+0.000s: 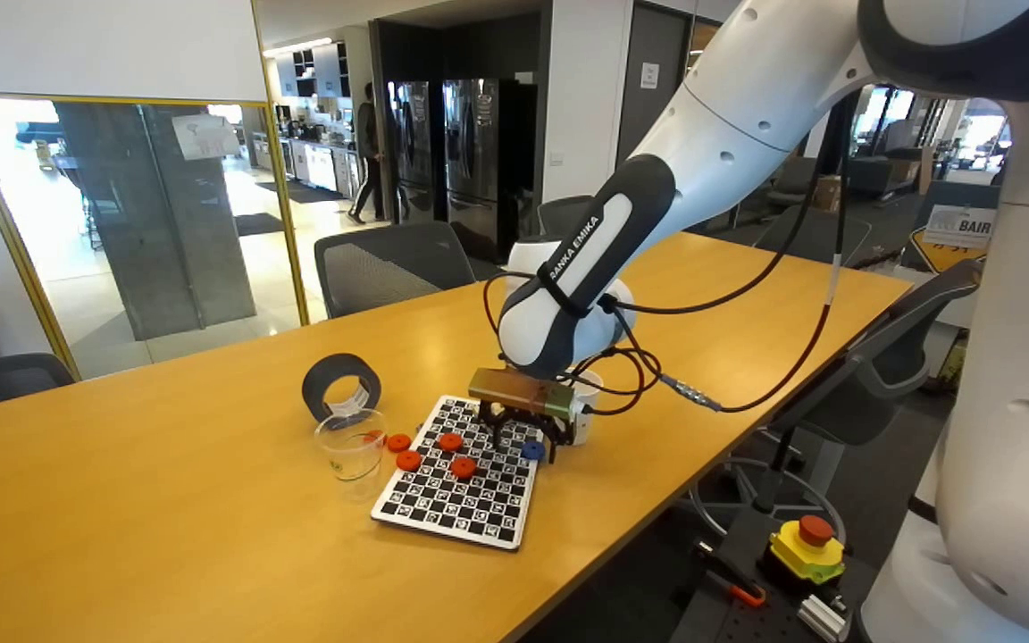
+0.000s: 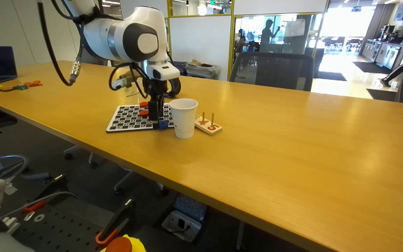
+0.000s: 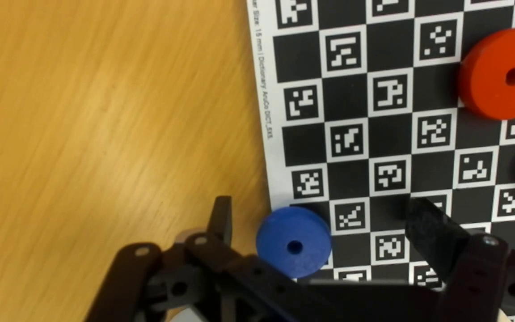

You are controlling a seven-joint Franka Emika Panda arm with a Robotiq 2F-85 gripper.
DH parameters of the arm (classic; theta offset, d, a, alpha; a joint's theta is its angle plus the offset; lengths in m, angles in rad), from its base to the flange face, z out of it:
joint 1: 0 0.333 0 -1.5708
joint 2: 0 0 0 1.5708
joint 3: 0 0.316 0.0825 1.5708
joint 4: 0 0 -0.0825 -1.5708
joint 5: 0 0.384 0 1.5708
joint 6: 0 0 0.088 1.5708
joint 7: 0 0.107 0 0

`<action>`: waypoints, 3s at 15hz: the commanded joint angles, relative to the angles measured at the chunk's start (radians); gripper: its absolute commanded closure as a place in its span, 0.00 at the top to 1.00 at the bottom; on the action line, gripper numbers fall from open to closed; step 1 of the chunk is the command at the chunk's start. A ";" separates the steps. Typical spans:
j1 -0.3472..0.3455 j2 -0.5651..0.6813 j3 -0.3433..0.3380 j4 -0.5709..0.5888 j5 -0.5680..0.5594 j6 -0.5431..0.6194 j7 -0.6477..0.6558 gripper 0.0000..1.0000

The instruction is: Put the blue block in the white cup and the orange blocks in the transparent cup

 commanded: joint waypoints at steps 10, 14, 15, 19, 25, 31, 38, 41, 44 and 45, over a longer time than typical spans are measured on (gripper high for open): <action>0.057 -0.024 -0.065 -0.063 -0.060 0.104 0.102 1.00; 0.064 -0.030 -0.085 -0.069 -0.096 0.119 0.141 1.00; 0.064 -0.030 -0.088 -0.069 -0.100 0.124 0.142 1.00; 0.063 -0.025 -0.091 -0.067 -0.096 0.147 0.143 1.00; 0.065 -0.018 -0.094 -0.071 -0.094 0.178 0.143 0.66; 0.063 -0.035 -0.096 -0.087 -0.093 0.192 0.141 0.22; 0.059 -0.104 -0.095 -0.097 -0.116 0.094 0.124 0.18; 0.050 -0.154 -0.074 -0.098 -0.134 0.036 0.083 0.18; 0.043 -0.197 -0.042 -0.093 -0.107 0.021 -0.030 0.18; 0.041 -0.211 -0.036 -0.091 -0.112 0.012 -0.040 0.18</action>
